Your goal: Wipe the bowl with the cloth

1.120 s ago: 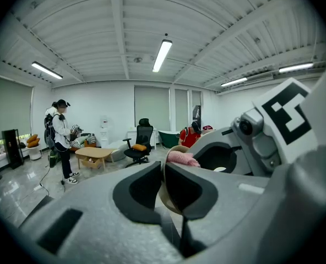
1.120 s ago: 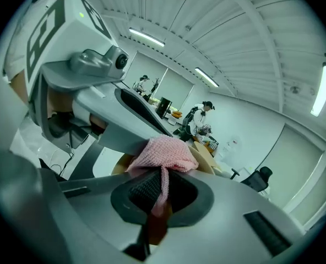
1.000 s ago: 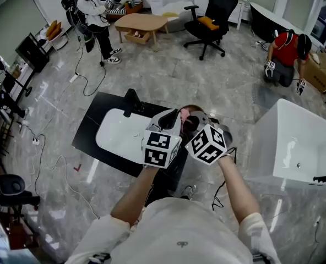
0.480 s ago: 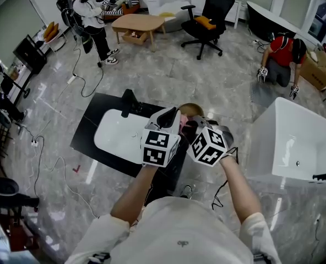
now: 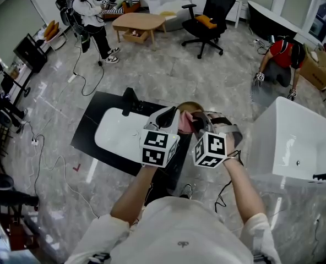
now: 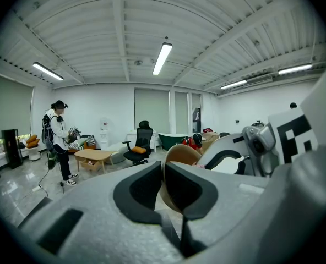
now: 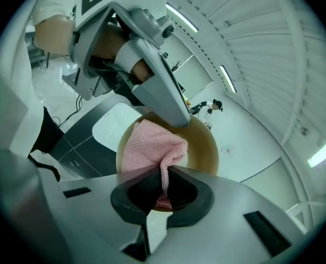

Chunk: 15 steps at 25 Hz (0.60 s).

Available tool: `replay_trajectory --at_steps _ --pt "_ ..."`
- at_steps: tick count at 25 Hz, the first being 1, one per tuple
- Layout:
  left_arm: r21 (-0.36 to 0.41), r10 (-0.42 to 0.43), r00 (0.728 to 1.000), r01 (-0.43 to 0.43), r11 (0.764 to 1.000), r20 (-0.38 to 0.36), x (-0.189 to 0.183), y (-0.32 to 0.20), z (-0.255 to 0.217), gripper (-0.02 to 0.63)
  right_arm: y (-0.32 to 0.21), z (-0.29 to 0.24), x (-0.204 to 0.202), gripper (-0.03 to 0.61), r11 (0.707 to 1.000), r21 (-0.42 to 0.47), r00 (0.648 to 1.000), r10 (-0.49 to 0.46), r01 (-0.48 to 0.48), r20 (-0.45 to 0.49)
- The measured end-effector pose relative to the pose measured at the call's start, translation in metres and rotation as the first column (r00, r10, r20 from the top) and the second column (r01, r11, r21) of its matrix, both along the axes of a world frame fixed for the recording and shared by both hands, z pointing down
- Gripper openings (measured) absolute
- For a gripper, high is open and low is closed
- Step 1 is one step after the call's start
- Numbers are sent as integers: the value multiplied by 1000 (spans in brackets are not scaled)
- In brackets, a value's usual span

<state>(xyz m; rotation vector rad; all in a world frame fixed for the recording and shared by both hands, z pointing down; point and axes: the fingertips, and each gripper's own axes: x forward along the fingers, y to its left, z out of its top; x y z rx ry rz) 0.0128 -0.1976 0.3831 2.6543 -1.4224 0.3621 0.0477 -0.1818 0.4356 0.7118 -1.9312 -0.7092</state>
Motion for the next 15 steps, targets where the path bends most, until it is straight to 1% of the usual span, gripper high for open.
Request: replay_trajectory --at_steps 3,6,10,15 --pt "10 -3 1000 3 1000 -2 -2 0 -3 28 0 -4 -1 15 998 65 997 -2 7 -79" --pt "15 -7 1000 7 1000 -9 -4 -1 -7 29 3 -4 -6 15 996 87 992 -15 26 -122" --pt "14 -3 1000 3 1000 -10 -2 0 -5 29 11 3 -17 15 996 66 992 -48 56 -112" --pt "36 4 999 -5 999 40 3 3 -4 29 22 6 -34 15 994 50 991 -97 102 -91"
